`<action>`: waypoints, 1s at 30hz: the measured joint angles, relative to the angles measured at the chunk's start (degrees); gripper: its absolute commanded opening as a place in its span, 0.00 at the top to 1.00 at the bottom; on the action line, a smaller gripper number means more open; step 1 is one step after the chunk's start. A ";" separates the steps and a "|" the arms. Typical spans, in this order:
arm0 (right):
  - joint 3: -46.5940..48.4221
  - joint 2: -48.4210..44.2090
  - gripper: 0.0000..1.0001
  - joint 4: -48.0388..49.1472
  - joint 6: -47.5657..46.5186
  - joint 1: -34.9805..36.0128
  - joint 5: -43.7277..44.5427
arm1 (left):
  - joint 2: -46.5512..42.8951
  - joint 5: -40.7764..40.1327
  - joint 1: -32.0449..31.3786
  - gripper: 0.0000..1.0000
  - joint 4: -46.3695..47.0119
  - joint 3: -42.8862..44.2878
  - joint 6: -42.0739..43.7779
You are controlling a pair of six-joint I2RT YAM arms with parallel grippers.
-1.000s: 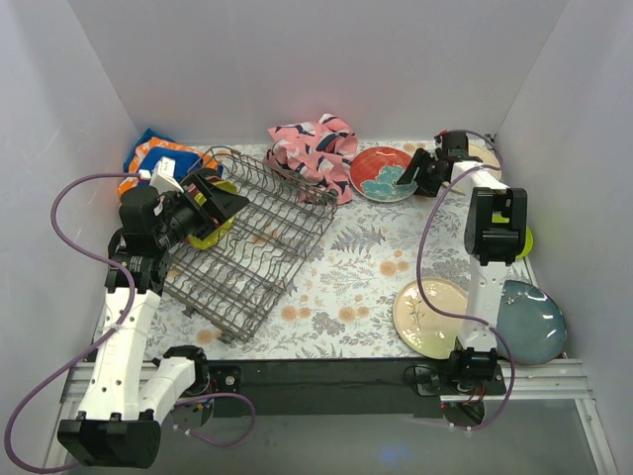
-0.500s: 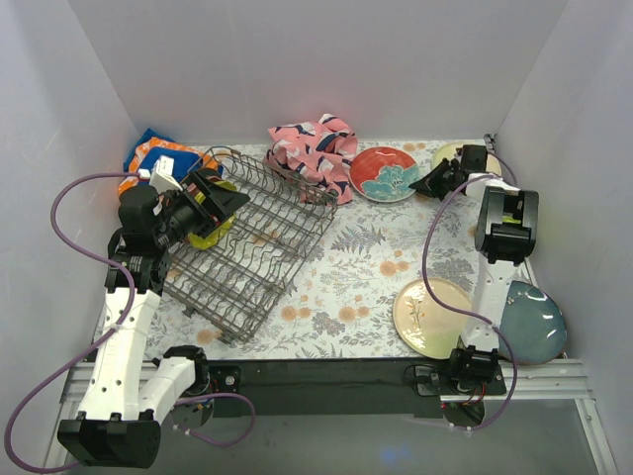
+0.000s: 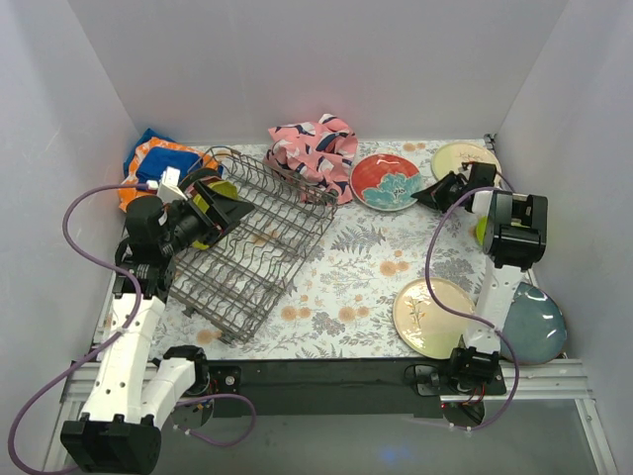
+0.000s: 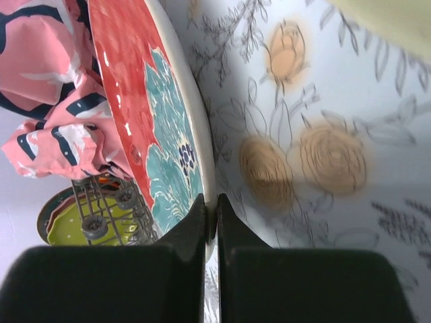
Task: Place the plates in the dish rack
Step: Grab a plate with the right arm
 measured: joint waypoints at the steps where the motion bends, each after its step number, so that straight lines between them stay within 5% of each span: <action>1: -1.22 -0.76 0.99 0.20 -0.04 -0.26 -0.39 | -0.04 0.48 0.00 0.19 0.63 -0.74 -0.61; 11: -10.73 -9.29 0.99 0.04 -0.28 -3.34 -2.91 | 4.00 3.28 -2.23 0.20 7.65 -4.90 -7.72; 30: -26.23 -22.12 0.99 -0.50 -5.35 -5.88 -7.28 | 23.47 -8.94 -26.64 0.21 18.53 -3.13 -16.59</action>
